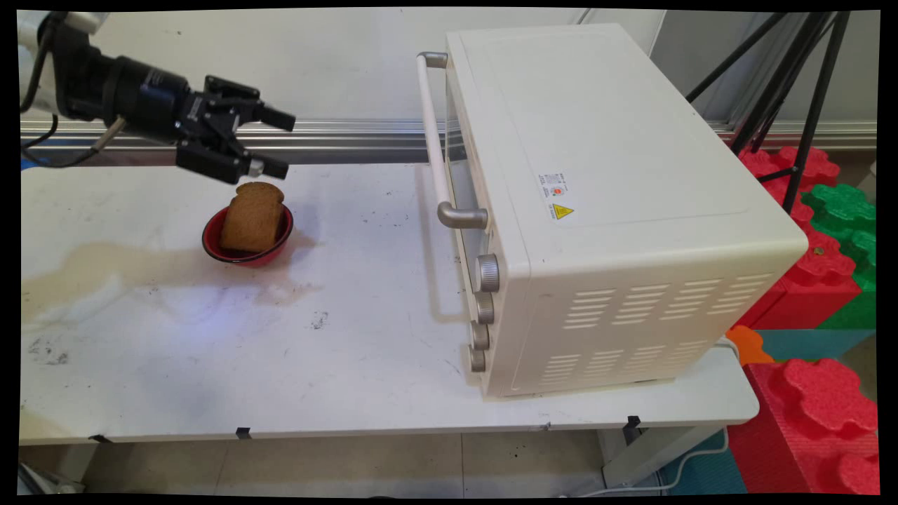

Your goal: Open the oven

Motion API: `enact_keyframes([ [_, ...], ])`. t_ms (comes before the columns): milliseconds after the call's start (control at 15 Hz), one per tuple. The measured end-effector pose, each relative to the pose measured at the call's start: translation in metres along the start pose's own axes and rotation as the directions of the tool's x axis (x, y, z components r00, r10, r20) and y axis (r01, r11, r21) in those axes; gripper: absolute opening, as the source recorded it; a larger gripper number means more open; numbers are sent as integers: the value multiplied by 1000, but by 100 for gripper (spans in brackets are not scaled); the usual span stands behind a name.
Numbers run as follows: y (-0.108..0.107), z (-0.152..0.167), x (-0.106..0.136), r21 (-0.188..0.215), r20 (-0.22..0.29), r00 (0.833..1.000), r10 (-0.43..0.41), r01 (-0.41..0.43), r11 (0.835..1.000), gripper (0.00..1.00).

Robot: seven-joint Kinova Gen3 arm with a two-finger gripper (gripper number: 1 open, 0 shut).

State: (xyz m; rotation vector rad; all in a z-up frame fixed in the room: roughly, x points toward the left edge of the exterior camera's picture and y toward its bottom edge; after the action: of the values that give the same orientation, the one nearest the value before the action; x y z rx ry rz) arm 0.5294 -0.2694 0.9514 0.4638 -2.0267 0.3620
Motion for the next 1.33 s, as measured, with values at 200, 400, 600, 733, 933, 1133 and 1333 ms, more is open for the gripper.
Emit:
enact_keyframes([
  [200,-1,7,18,-2,-44,999,1,-1,1000,100],
  [400,-3,16,30,-4,-73,997,0,0,1000,100],
  [600,-6,25,42,-6,-97,995,0,0,1000,100],
  [733,-7,34,51,-9,-115,993,0,-1,1000,100],
  [933,-9,51,61,-12,-128,992,5,-6,1000,100],
  [1133,-11,71,69,-11,-139,990,13,-15,1000,100],
  [1333,-14,91,76,-5,-141,990,24,-25,1000,100],
])
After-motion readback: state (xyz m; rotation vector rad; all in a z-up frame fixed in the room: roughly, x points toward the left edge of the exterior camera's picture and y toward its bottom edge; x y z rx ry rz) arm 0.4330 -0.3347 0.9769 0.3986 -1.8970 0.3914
